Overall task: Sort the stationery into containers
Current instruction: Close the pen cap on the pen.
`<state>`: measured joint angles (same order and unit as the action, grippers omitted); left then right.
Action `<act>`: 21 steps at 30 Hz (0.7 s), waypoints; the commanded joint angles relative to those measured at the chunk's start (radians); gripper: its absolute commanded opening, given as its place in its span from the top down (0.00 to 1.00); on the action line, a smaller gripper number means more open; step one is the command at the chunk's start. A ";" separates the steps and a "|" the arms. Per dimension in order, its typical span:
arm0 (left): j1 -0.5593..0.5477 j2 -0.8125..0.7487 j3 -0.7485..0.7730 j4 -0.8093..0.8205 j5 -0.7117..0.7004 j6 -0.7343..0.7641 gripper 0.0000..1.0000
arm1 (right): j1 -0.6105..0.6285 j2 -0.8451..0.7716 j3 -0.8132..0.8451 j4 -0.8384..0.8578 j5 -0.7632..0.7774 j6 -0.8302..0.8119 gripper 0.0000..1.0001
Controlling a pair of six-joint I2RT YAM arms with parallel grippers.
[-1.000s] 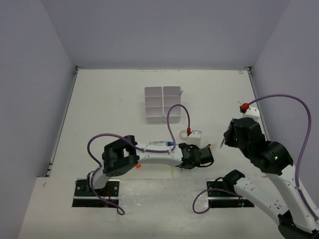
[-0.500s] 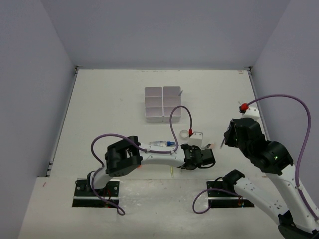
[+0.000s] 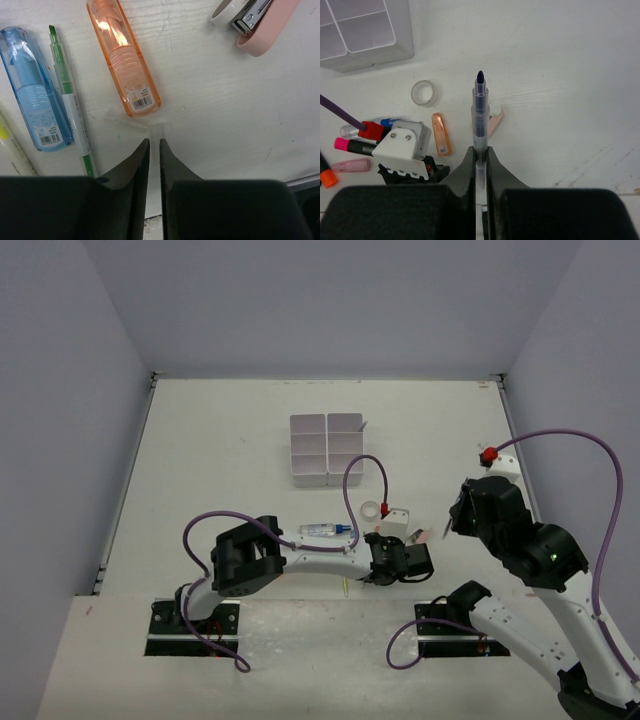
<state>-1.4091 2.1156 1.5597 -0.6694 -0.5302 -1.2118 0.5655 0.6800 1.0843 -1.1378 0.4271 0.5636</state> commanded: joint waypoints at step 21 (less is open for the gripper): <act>-0.008 0.039 0.030 -0.031 -0.043 -0.013 0.88 | -0.001 0.000 0.035 -0.005 -0.005 -0.021 1.00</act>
<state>-1.4105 2.1270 1.5631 -0.6718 -0.5329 -1.2118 0.5655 0.6800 1.0843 -1.1378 0.4263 0.5560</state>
